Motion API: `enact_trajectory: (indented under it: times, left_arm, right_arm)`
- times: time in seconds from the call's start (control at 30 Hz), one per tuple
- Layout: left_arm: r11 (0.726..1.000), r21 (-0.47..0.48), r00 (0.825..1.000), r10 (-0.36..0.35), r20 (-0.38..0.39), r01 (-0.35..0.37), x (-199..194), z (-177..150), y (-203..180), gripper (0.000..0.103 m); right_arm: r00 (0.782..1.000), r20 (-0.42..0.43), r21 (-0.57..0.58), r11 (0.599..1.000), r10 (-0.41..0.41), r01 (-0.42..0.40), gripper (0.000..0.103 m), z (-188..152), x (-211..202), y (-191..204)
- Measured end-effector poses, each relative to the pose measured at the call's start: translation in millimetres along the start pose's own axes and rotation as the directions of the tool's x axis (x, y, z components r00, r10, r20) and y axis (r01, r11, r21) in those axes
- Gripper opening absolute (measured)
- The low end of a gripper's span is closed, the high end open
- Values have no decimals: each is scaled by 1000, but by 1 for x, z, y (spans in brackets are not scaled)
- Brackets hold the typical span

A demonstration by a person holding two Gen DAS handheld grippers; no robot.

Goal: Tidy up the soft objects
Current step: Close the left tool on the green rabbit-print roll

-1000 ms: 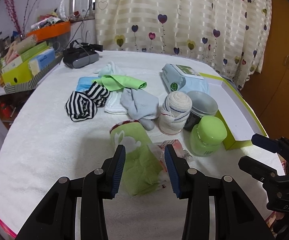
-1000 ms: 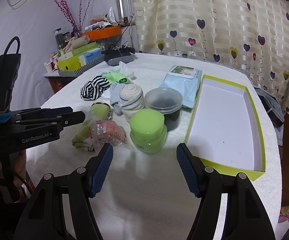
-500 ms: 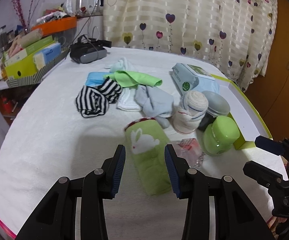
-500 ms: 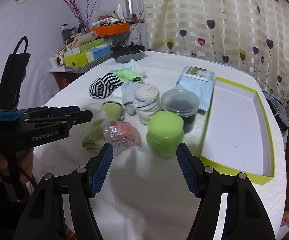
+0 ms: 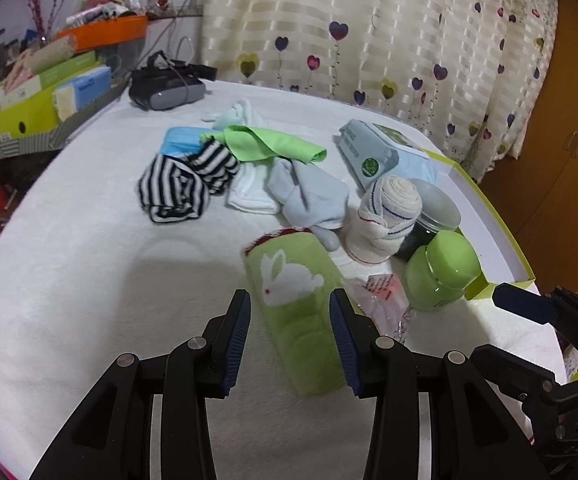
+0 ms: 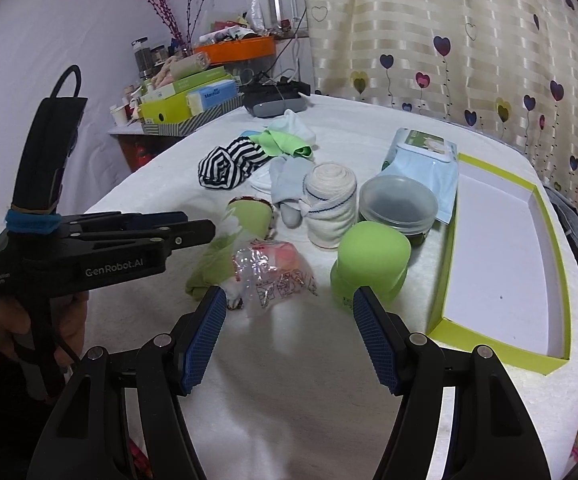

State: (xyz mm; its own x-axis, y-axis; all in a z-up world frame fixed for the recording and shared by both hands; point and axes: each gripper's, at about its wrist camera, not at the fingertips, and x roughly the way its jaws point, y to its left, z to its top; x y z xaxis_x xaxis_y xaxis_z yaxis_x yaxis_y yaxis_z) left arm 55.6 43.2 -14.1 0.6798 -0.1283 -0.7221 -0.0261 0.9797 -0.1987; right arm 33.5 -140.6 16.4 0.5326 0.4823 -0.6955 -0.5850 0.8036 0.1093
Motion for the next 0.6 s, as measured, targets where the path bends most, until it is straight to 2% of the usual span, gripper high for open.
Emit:
enact_trajectory:
  times: [0.07, 0.33, 0.6]
  left_arm:
    - [1000, -11, 1000, -13, -11, 13, 6, 0, 0, 48]
    - [999, -41, 998, -30, -57, 27, 24, -7, 3, 49]
    - [998, -20, 995, -65, -72, 63, 33, -8, -9, 50]
  right_arm:
    - [1000, 0, 5, 1000, -4, 4, 67, 0, 0, -2]
    - [1000, -15, 19, 1000, 6, -6, 67, -3, 5, -8]
    - [1000, -13, 23, 1000, 16, -16, 67, -4, 7, -9]
